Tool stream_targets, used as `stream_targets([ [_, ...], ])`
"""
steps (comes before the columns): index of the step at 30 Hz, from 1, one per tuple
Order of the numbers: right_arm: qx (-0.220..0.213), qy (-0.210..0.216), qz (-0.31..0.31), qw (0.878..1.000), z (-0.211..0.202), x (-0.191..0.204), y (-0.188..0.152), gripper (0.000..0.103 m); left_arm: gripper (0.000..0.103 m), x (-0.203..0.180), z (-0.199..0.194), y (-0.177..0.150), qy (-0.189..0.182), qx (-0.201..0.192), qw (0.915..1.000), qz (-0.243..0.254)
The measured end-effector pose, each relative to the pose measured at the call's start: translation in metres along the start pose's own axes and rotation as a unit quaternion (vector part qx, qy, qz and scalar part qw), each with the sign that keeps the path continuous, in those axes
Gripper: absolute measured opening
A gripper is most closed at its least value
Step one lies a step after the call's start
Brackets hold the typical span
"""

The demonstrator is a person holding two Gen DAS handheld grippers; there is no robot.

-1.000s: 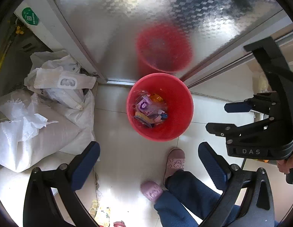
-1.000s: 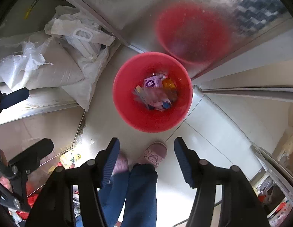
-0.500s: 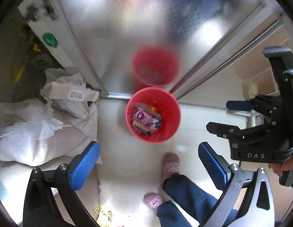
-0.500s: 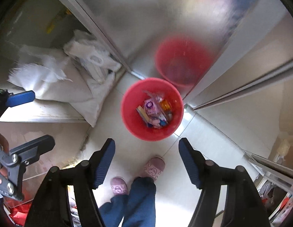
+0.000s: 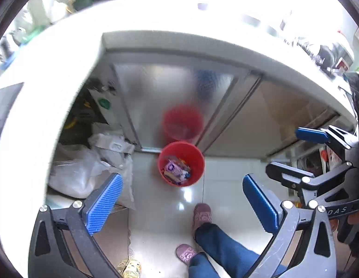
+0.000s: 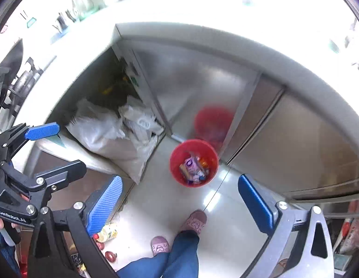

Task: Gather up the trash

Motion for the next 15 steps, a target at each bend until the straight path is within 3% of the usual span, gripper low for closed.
stream_targets([
  [10,-0.093,-0.030,-0.009,0.995,-0.131,0.034,0.001,0.102,0.103,-0.024,-0.141,-0.002,0.005,-0.077,0.9969,0.009],
  [15,-0.128,-0.042,-0.011,0.991,-0.171,0.040,-0.008,0.102,0.103,-0.031,-0.195,-0.003,0.011,-0.110,0.9939,0.008],
])
Point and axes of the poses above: each gripper's, at about its wrist camera, not at the fingertips, and z roughly the way its jaws point, x to its left, y to its top, the point moved 2 cm from there along z, roughly the way its jaws point, and after that the axes turned 4 degrees about -x, right-handed, at the moved point
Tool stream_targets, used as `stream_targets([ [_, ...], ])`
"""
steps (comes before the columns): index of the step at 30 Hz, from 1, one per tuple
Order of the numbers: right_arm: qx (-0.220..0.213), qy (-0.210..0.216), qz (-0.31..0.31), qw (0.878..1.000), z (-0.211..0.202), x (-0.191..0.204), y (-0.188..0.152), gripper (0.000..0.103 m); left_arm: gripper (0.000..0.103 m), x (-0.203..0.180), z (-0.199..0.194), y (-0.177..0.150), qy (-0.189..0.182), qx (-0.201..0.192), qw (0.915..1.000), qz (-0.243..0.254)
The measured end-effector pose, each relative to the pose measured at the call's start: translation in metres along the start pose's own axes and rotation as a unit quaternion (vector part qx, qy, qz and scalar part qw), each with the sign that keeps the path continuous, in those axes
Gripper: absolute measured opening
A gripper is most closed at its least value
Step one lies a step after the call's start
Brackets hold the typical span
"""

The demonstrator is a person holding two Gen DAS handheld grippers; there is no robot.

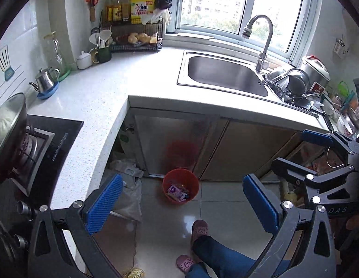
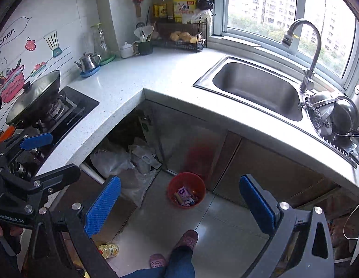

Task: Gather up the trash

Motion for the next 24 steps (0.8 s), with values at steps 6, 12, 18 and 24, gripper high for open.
stream_targets([
  [6,-0.015,0.001,0.017,1.000,-0.034,-0.003,0.004,0.102,0.103,-0.003,-0.041,0.005,0.004,-0.020,0.9998,-0.001],
  [12,-0.025,-0.001,0.007,1.000,-0.048,0.007,0.005,0.102,0.103,-0.006,-0.055,0.009,0.001,-0.023,0.9997,0.002],
  [18,-0.037,-0.008,0.002,0.999,-0.053,0.011,0.012,0.102,0.103,-0.002,-0.056,0.013,-0.001,-0.026,0.9997,0.005],
  [24,-0.042,-0.007,0.007,0.999,-0.057,0.006,0.011,0.102,0.103,-0.003,-0.056,0.012,0.009,-0.026,0.9995,0.013],
])
Point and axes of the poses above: each gripper's, at about its wrist camera, not at the fingertips, and z roughly the way its jaws point, x to its left, y to its top, the point moved 2 cm from there along z, roughly the way its jaws point, and after that the axes turned 4 degrees about -x, right-handed, at the moved point
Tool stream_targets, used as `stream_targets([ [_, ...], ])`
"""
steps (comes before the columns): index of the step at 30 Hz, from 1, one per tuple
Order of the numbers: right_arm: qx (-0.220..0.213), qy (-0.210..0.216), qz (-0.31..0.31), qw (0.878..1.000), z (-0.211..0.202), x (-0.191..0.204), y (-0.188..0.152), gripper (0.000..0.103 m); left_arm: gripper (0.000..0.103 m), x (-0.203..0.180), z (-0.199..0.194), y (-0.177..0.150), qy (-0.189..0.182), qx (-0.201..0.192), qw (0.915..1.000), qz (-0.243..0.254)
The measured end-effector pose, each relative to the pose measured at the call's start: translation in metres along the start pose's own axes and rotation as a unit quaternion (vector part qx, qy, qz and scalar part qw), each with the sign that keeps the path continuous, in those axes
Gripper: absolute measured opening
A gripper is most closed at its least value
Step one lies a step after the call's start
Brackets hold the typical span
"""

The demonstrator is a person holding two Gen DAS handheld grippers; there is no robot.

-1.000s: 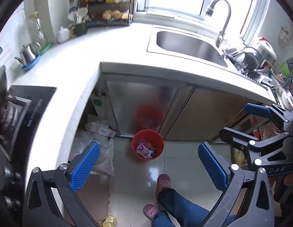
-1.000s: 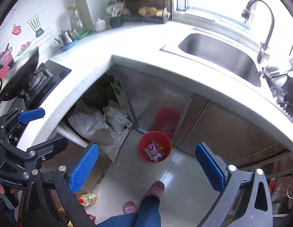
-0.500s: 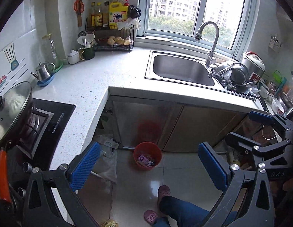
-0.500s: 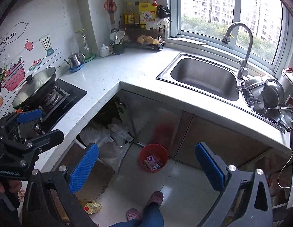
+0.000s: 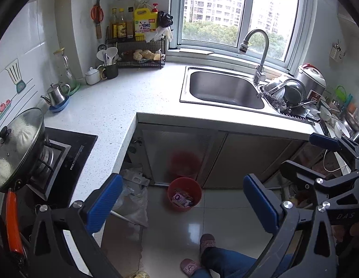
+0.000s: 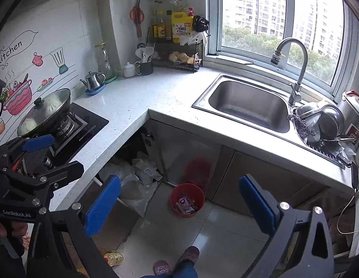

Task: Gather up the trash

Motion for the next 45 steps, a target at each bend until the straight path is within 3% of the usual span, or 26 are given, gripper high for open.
stream_targets([
  [45,0.003,-0.009,0.008,1.000,-0.003,-0.016,0.004,0.102,0.103,-0.020,0.014,0.013,0.000,0.016,0.9999,0.002],
])
Point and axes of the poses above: each gripper's, at about its wrist camera, not at the fingertips, and z roughly the way its jaws point, x to its left, y to its top, the point moved 2 cm from there along z, roughly the way its jaws point, and after that the axes turned 4 degrees about -x, right-handed, at the moved point
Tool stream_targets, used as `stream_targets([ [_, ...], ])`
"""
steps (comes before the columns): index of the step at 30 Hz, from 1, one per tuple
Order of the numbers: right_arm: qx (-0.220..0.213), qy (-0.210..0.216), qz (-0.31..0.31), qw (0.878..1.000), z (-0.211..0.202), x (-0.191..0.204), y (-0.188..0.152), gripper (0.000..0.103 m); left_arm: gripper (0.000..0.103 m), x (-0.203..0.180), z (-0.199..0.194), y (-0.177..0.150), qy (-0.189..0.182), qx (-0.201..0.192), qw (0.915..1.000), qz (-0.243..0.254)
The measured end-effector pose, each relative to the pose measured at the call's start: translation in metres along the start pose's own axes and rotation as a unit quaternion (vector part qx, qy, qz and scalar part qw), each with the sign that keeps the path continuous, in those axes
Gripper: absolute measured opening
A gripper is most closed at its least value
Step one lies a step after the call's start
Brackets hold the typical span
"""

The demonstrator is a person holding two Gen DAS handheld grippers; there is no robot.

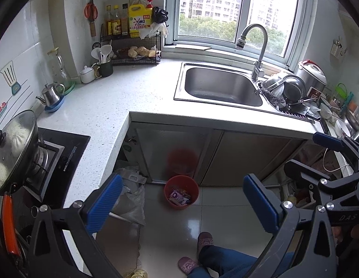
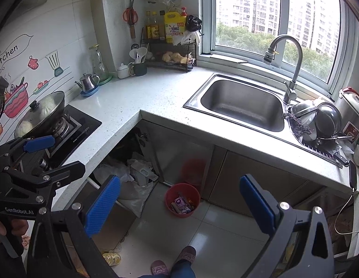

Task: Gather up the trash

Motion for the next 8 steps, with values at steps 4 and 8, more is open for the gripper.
stream_targets([
  [4,0.002,-0.001,0.003,1.000,0.0007,0.0002,-0.0007,0.102,0.103,-0.0018,0.0016,0.0002,0.001,0.002,1.0000,0.006],
  [8,0.003,-0.001,0.004,1.000,0.0016,0.0007,-0.0016,0.102,0.103,-0.0027,0.0048,0.0002,-0.002,0.008,0.9999,0.010],
])
Point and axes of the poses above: each gripper's, at about its wrist camera, not at the fingertips, and z roughly the way its jaws point, x to its left, y to its top, the point moved 2 cm from there along z, roughly the way its jaws point, and after that the axes turned 4 degrees about -x, right-handed, at the moved point
